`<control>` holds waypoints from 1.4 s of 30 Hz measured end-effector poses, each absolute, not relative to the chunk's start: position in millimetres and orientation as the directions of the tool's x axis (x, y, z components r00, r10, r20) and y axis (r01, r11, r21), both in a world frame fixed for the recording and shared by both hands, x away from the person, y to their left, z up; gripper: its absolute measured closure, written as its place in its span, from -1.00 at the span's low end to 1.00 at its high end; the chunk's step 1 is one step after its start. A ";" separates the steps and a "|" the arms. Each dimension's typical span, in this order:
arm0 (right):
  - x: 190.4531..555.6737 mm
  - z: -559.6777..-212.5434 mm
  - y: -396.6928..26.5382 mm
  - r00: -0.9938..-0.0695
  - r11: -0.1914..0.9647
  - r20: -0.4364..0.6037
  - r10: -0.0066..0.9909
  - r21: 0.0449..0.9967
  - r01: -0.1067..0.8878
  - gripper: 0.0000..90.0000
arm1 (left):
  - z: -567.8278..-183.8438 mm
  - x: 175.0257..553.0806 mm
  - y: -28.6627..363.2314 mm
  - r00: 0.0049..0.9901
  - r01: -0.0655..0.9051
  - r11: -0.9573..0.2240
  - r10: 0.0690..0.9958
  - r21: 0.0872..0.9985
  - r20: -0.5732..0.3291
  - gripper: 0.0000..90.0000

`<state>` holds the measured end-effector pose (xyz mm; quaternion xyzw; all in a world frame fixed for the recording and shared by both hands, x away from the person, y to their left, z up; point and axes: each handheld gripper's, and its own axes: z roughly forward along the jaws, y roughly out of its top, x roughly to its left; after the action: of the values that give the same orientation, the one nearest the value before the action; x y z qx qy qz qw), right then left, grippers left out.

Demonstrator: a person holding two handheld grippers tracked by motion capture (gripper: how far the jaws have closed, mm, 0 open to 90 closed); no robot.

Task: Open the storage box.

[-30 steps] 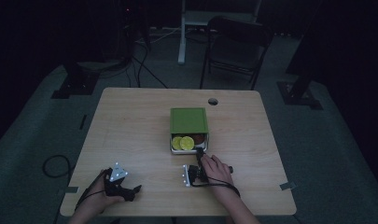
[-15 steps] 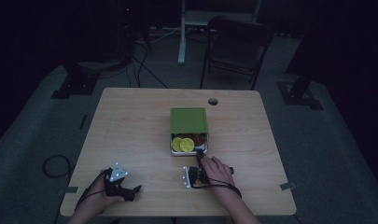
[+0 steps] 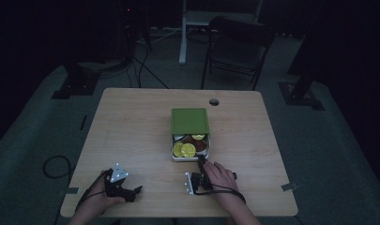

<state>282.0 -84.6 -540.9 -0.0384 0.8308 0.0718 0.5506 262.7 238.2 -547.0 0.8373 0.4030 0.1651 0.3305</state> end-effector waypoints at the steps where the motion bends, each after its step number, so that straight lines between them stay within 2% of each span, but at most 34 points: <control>1: 280.9 -540.6 -85.0 -0.393 0.986 -0.919 0.017 0.080 -0.144 0.60 | -546.9 262.7 238.3 0.621 0.566 -0.457 0.784 0.686 0.011 -0.95; 42: 228.4 -542.6 -95.4 -0.427 0.976 -0.904 -0.021 0.073 -0.204 0.61 | -547.1 262.7 238.2 0.620 0.565 -0.456 0.784 0.688 0.010 -0.95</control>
<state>228.4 -95.4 -542.6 -0.0670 0.8402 0.0858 0.5312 262.7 238.2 -547.1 0.8369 0.4031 0.1656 0.3311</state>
